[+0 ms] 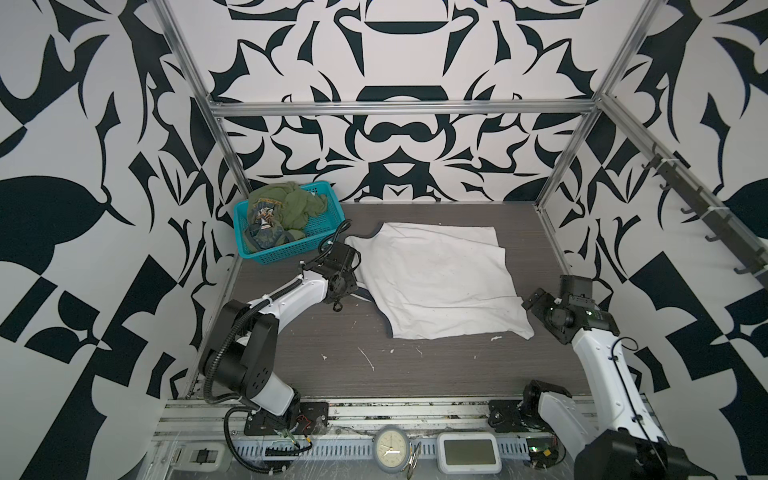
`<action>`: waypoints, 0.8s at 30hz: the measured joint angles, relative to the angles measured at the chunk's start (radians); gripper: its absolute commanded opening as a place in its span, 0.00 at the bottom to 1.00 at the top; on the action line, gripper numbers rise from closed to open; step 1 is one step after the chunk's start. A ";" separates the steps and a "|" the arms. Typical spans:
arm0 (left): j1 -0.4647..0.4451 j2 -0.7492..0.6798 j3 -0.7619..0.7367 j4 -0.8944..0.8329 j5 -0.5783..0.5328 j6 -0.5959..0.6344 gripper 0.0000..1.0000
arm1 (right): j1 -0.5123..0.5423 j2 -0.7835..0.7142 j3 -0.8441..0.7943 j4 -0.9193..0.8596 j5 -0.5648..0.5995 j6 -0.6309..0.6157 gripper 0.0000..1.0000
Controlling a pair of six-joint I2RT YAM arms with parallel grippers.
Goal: Fold and stack the tank tops
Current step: 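Move both open grippers to the tank top's nearer edges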
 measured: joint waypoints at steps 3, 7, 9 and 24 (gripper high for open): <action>0.002 0.024 0.013 0.022 0.016 0.005 0.45 | 0.000 0.001 0.000 0.011 -0.003 -0.001 0.93; 0.004 0.051 0.034 0.042 0.028 0.008 0.27 | 0.000 0.014 0.000 0.021 -0.007 -0.003 0.92; 0.006 0.057 0.037 0.044 0.029 0.013 0.19 | 0.000 0.023 -0.001 0.025 -0.008 -0.003 0.92; 0.008 -0.124 0.029 -0.110 -0.042 0.030 0.00 | 0.005 0.080 -0.001 0.054 -0.016 -0.019 0.88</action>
